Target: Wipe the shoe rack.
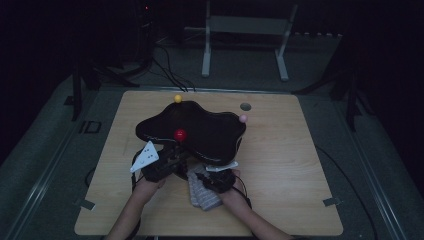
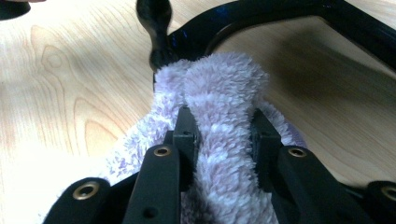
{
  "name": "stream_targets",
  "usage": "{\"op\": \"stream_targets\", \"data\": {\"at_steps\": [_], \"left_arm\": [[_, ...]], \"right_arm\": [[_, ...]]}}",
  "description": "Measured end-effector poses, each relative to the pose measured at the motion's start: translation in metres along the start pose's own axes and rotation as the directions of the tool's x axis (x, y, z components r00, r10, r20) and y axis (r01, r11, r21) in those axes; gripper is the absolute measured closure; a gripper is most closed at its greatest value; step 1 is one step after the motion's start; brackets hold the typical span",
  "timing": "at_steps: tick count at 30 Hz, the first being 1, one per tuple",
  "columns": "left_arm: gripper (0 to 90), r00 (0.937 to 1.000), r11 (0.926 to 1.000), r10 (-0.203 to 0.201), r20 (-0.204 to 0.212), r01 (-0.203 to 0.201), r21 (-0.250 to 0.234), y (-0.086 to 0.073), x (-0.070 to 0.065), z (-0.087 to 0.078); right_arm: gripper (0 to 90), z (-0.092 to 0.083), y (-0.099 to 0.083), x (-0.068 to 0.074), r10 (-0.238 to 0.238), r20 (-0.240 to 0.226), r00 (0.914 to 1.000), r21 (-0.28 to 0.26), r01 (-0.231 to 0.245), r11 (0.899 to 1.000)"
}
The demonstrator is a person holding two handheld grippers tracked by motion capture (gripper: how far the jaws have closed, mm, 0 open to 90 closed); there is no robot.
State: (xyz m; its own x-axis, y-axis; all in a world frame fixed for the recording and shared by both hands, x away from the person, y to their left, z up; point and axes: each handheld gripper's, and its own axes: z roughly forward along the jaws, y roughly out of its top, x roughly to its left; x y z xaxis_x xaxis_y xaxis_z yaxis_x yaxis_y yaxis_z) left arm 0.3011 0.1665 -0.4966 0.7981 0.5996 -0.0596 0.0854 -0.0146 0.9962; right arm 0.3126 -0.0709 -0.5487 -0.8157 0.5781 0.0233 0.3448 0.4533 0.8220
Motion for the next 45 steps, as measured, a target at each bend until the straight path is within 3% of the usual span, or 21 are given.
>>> {"op": "stream_targets", "data": {"at_steps": [2,5,6,7,8,10,14,16,19,25,28,36,37,38,41,42,45], "left_arm": [[74.7,1.0000,1.0000,0.002,0.002,-0.002,0.006,0.001,0.000,0.000],[74.7,0.9999,0.9999,0.007,0.007,-0.007,0.010,0.001,0.001,0.000],[74.7,0.9999,0.9999,0.007,0.007,-0.007,0.010,0.001,0.001,0.000],[74.7,0.9999,0.9999,0.010,0.010,-0.010,0.009,0.001,0.001,0.000],[74.7,0.9999,0.9999,0.011,0.011,-0.011,0.009,0.001,0.001,0.000],[74.7,0.9998,0.9999,0.014,0.014,-0.014,0.009,0.001,0.002,-0.001],[74.7,0.9996,0.9998,0.020,0.019,-0.020,0.007,0.001,0.003,0.000],[74.7,0.9996,0.9998,0.021,0.021,-0.021,0.007,0.001,0.003,-0.001],[74.7,0.9995,0.9997,0.021,0.021,-0.022,0.006,0.001,0.003,-0.001],[74.7,0.9995,0.9998,0.022,0.022,-0.022,0.005,0.001,0.003,0.000],[74.7,0.9996,0.9998,0.021,0.020,-0.021,0.002,0.000,0.003,0.000],[74.7,0.9996,1.0000,0.009,0.025,-0.009,-0.001,-0.001,0.004,-0.001],[74.7,0.9997,1.0000,0.007,0.025,-0.007,-0.002,-0.001,0.003,-0.001],[74.8,0.9997,1.0000,0.008,0.024,-0.008,0.000,0.000,0.003,-0.001],[74.7,0.9997,0.9999,0.013,0.021,-0.014,0.004,0.000,0.003,-0.001],[74.7,0.9997,0.9999,0.012,0.022,-0.012,0.006,0.000,0.003,-0.001],[74.7,0.9997,0.9999,0.009,0.021,-0.009,0.004,0.000,0.003,-0.001]], "right_arm": [[70.4,-0.005,-0.004,-0.006,-0.024,0.016,0.9996,-0.009,0.024,1.000],[70.3,-0.017,-0.013,-0.024,0.002,0.051,0.9987,0.017,-0.003,1.000],[70.3,-0.017,-0.013,-0.024,0.002,0.051,0.9987,0.017,-0.003,1.000],[70.2,-0.020,-0.016,-0.033,-0.005,0.066,0.9978,0.019,0.004,1.000],[70.0,-0.029,-0.020,-0.053,0.007,0.103,0.9946,0.025,-0.010,1.000],[69.8,-0.034,-0.023,-0.072,0.032,0.151,0.9880,0.022,-0.035,0.999],[69.4,-0.037,-0.025,-0.104,0.098,0.202,0.9744,0.004,-0.101,0.995],[69.4,-0.035,-0.022,-0.113,0.125,0.199,0.9720,-0.003,-0.127,0.992],[69.5,-0.031,-0.014,-0.120,0.104,0.206,0.9729,-0.014,-0.104,0.995],[68.7,-0.018,-0.003,-0.138,0.136,0.261,0.9557,-0.048,-0.128,0.991],[68.4,-0.012,-0.006,-0.147,0.173,0.215,0.9612,-0.052,-0.165,0.985],[69.4,-0.017,-0.013,-0.139,0.203,0.170,0.9643,-0.039,-0.199,0.979],[69.4,-0.019,-0.014,-0.135,0.191,0.164,0.9678,-0.035,-0.188,0.982],[69.4,-0.022,-0.017,-0.123,0.159,0.157,0.9747,-0.031,-0.156,0.987],[69.5,-0.024,-0.019,-0.113,0.143,0.142,0.9794,-0.026,-0.141,0.990],[69.6,-0.026,-0.021,-0.100,0.115,0.123,0.9858,-0.024,-0.113,0.993],[69.6,-0.025,-0.021,-0.089,0.124,0.099,0.9873,-0.022,-0.122,0.992]]}}
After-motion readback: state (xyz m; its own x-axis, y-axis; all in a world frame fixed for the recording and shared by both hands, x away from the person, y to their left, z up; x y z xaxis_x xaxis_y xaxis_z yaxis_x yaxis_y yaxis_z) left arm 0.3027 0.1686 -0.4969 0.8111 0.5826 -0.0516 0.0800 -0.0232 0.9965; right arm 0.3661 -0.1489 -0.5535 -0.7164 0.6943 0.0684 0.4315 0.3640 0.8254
